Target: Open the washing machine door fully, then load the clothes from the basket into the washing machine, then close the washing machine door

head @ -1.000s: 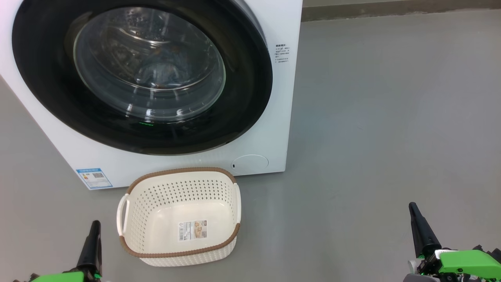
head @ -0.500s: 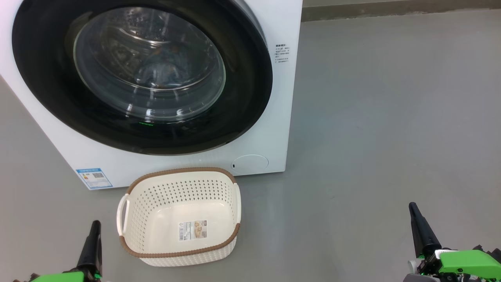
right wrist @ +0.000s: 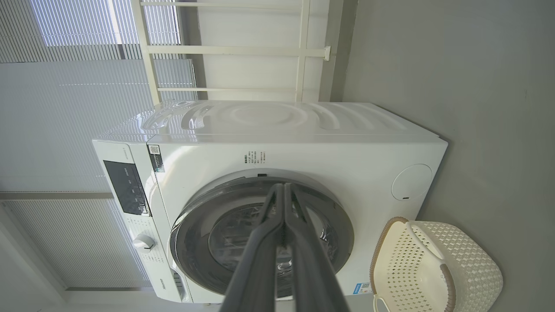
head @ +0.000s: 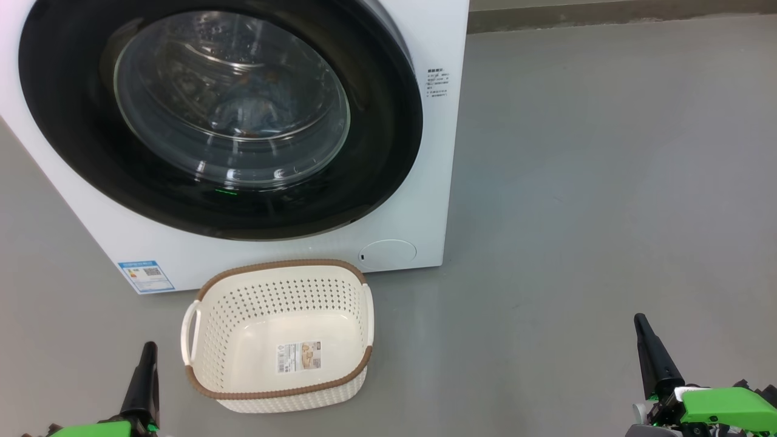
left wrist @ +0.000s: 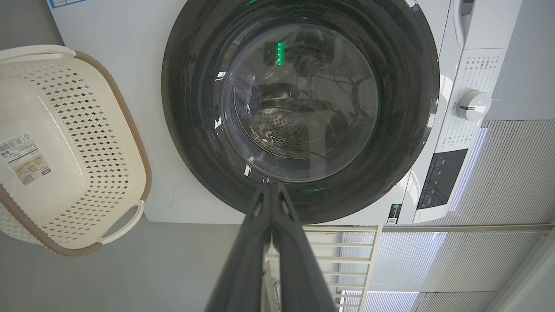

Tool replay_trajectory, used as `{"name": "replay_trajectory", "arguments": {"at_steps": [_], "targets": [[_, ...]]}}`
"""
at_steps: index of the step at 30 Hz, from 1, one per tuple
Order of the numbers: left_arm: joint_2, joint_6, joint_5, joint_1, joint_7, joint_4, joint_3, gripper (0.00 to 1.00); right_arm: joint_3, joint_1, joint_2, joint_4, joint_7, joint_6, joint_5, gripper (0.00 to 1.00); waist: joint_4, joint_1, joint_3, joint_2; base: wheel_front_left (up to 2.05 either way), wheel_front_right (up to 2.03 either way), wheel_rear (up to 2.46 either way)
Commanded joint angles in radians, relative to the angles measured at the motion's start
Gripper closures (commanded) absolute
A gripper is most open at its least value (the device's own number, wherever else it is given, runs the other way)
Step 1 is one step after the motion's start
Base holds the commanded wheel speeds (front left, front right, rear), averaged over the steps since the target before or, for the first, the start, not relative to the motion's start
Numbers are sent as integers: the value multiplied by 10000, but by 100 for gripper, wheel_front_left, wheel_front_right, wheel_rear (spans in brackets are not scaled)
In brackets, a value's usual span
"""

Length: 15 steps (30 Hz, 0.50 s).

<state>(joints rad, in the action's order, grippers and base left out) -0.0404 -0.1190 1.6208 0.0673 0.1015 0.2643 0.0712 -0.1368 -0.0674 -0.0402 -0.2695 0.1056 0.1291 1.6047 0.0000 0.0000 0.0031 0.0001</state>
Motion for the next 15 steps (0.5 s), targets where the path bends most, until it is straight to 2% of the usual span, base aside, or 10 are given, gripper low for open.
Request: {"name": "replay_trajectory", "arguments": {"at_steps": [1,15], "targets": [[-154,-117,-65,401,61,-194,356,100,231,-405,-100,248,76,16,40,100,0,0,0,-1,0,0,0],[-143,-117,-77,403,73,-194,371,100,231,-405,-100,248,76,16,41,100,0,0,0,-1,0,0,0]]}}
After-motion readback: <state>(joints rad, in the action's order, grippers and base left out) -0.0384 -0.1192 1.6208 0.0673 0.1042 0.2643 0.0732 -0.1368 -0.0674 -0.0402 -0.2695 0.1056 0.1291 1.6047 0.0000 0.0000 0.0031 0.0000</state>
